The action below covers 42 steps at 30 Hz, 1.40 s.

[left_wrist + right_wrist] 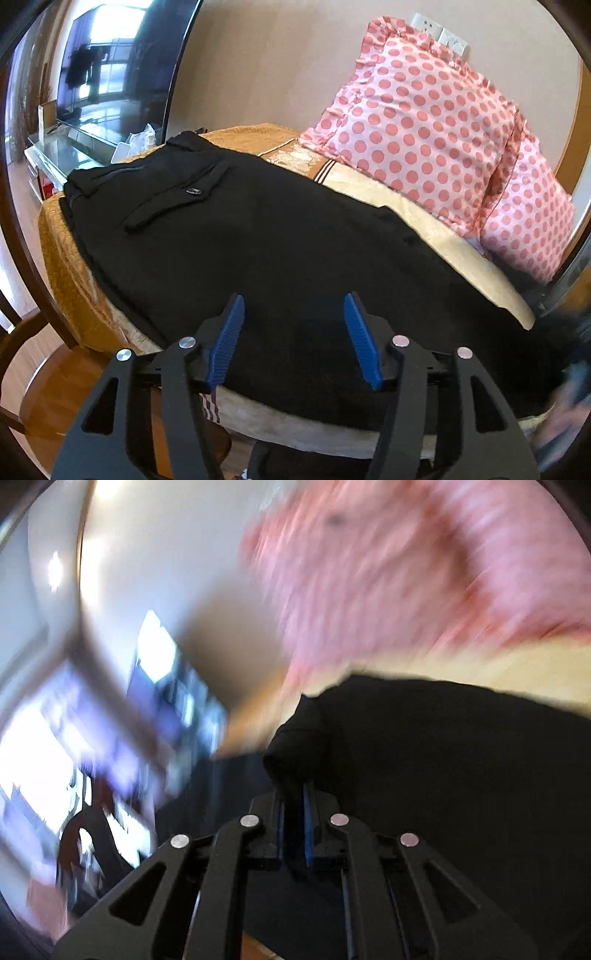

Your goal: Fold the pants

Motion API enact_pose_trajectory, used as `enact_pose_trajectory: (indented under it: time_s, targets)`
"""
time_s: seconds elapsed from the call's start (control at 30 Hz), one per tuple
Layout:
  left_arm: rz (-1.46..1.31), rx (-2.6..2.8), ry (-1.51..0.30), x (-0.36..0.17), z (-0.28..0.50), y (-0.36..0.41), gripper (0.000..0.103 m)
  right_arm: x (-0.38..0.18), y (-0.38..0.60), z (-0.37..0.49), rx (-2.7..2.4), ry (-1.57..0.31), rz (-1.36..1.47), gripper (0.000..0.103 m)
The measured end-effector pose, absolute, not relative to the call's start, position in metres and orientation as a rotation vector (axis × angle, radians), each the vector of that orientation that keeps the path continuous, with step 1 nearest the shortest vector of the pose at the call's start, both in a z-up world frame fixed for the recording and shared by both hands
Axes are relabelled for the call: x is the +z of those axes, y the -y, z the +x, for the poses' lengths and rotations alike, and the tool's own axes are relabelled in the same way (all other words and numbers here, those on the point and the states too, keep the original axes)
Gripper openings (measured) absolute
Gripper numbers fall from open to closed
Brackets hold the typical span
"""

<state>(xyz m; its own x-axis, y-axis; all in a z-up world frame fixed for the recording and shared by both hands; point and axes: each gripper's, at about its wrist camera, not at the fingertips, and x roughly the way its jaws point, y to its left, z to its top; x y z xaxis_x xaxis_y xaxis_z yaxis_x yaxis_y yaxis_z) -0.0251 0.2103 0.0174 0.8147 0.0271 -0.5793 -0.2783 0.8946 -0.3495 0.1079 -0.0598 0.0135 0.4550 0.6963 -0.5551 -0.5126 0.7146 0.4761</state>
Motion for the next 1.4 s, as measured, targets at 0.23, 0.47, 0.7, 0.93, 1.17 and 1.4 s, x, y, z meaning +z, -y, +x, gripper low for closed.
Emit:
enact_pose_trajectory:
  time_s: [0.23,0.47,0.7,0.93,1.17,1.4]
  targets:
    - [-0.507,0.315,-0.478,0.039,-0.082,-0.260,0.074,0.043,0.049,0.105,0.743,-0.640,0.323,0.007]
    - [-0.694,0.370,-0.535,0.009,-0.082,-0.306,0.074,0.011,-0.007,0.084,0.816,-0.695,0.142,0.007]
    - [-0.711,0.322,-0.561,0.000,-0.072,-0.304,0.074,0.014,-0.031,0.083,0.851,-0.696,-0.035,0.030]
    - [-0.767,0.295,-0.574,-0.002,-0.065,-0.316,0.079,0.003,-0.021,0.073,0.967,-0.731,-0.003,0.068]
    - [-0.866,0.308,-0.605,-0.005,-0.053,-0.332,0.079,0.000,-0.029,0.066,0.977,-0.714,0.001,0.069]
    - [-0.888,0.319,-0.651,-0.003,-0.040,-0.334,0.079,-0.001,-0.027,0.068,0.986,-0.708,0.007,0.069]
